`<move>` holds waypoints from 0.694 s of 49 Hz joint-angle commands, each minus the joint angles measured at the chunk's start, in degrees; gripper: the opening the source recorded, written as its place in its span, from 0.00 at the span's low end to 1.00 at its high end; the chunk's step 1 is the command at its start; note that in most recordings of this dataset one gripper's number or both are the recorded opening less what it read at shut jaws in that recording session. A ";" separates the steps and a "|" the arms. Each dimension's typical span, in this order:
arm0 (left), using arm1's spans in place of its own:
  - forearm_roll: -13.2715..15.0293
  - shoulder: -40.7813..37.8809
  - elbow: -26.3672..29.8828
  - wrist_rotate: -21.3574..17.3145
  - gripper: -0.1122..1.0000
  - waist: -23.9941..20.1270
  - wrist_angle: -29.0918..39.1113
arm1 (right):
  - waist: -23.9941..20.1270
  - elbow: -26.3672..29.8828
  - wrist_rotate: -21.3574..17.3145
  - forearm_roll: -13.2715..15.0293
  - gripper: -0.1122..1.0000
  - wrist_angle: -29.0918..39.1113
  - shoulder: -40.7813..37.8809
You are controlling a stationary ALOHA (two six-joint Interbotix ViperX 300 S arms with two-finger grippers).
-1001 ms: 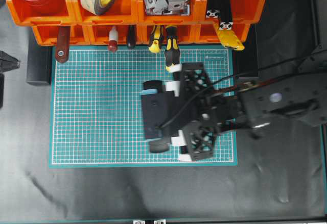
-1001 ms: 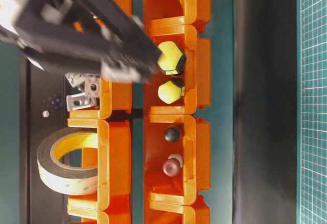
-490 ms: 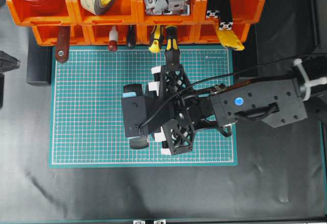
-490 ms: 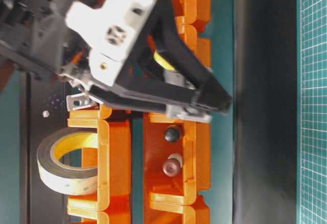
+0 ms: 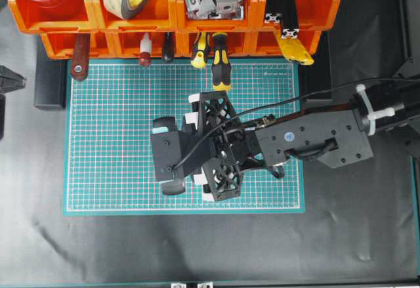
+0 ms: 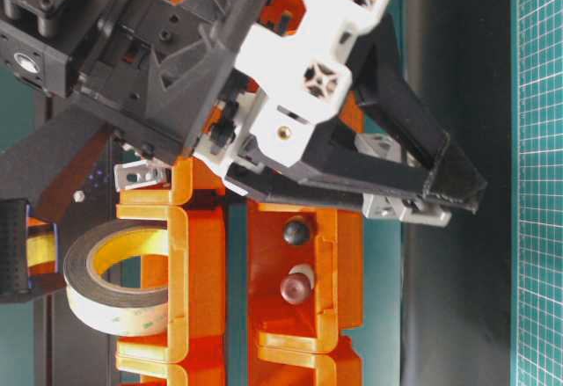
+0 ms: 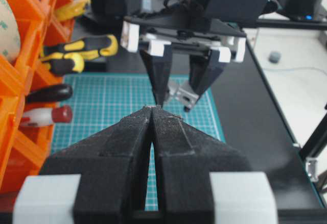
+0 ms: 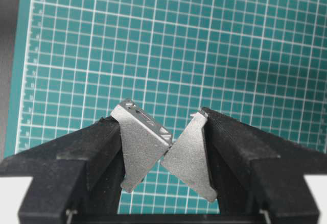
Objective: Pick corner brachets from container rack with right arm.
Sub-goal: 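Hold the bracket in the right gripper above the mat center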
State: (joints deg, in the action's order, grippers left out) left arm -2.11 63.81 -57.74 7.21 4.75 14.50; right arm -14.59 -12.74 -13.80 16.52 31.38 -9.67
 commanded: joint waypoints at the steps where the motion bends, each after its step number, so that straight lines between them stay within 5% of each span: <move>1: -0.18 -0.88 0.88 -0.18 0.10 0.09 -0.26 | 0.00 0.53 0.09 0.09 0.47 -1.32 0.53; 24: -0.18 -0.88 0.88 -0.26 0.10 0.09 -0.26 | 0.26 0.53 -0.35 0.18 0.49 -3.34 -1.05; 34: -0.18 -0.79 0.97 -0.26 0.10 0.09 -0.26 | 0.35 0.53 -0.35 0.18 0.83 -3.43 -0.97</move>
State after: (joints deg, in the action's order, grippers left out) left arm -2.11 63.72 -57.66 7.03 4.75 14.50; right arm -14.24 -12.74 -14.15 16.52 28.65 -11.69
